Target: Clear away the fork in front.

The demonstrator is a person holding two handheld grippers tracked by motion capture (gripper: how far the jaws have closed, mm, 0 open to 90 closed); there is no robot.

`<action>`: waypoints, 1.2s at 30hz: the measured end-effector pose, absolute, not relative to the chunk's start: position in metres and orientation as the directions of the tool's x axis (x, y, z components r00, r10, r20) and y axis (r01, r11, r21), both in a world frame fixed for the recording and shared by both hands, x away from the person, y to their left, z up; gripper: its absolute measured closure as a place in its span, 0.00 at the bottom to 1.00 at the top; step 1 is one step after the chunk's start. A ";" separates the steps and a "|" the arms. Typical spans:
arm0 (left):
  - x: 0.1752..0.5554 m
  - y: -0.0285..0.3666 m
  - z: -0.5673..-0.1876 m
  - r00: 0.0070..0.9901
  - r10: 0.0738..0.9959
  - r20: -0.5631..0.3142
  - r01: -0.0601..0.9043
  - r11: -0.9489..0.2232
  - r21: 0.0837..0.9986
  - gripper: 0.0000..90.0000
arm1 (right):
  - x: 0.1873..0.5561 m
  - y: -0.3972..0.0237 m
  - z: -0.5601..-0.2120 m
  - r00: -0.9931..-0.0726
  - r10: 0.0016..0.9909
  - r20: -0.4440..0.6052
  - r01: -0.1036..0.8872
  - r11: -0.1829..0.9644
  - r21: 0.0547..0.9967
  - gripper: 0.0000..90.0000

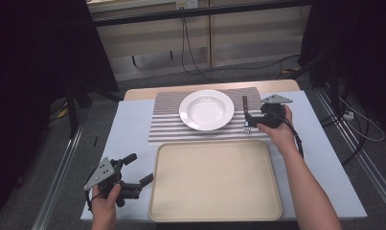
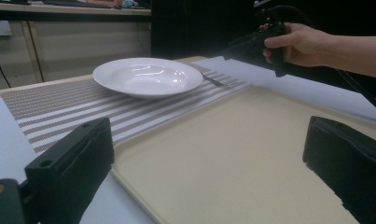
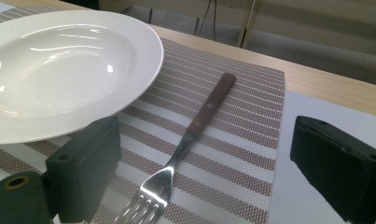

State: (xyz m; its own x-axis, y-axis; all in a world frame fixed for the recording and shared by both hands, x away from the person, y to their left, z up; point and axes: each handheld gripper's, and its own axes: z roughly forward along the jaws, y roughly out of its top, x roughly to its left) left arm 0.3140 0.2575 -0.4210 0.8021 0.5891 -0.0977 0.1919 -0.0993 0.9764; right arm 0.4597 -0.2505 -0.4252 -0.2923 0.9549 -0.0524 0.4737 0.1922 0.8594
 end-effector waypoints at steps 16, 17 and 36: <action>0.312 0.258 -0.421 0.796 0.597 -0.096 0.192 -0.099 0.976 0.03 | 0.492 -0.244 -0.439 -0.291 0.956 -0.046 0.562 0.209 0.801 0.44; 0.312 0.258 -0.421 0.796 0.597 -0.096 0.192 -0.099 0.976 0.03 | 0.492 -0.244 -0.439 -0.291 0.956 -0.046 0.562 0.209 0.801 0.44; 0.313 0.260 -0.423 0.791 0.598 -0.130 0.223 -0.085 0.971 0.03 | 0.534 -0.234 -0.461 -0.269 0.963 -0.002 0.672 0.189 0.716 0.78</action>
State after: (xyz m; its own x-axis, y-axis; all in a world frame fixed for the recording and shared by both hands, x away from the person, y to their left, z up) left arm 0.3131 0.2597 -0.4232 0.7912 0.5977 -0.1297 0.2234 -0.0850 0.9710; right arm 0.5342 -0.2336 -0.4615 -0.2686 0.9632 -0.0017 0.6717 0.1886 0.7164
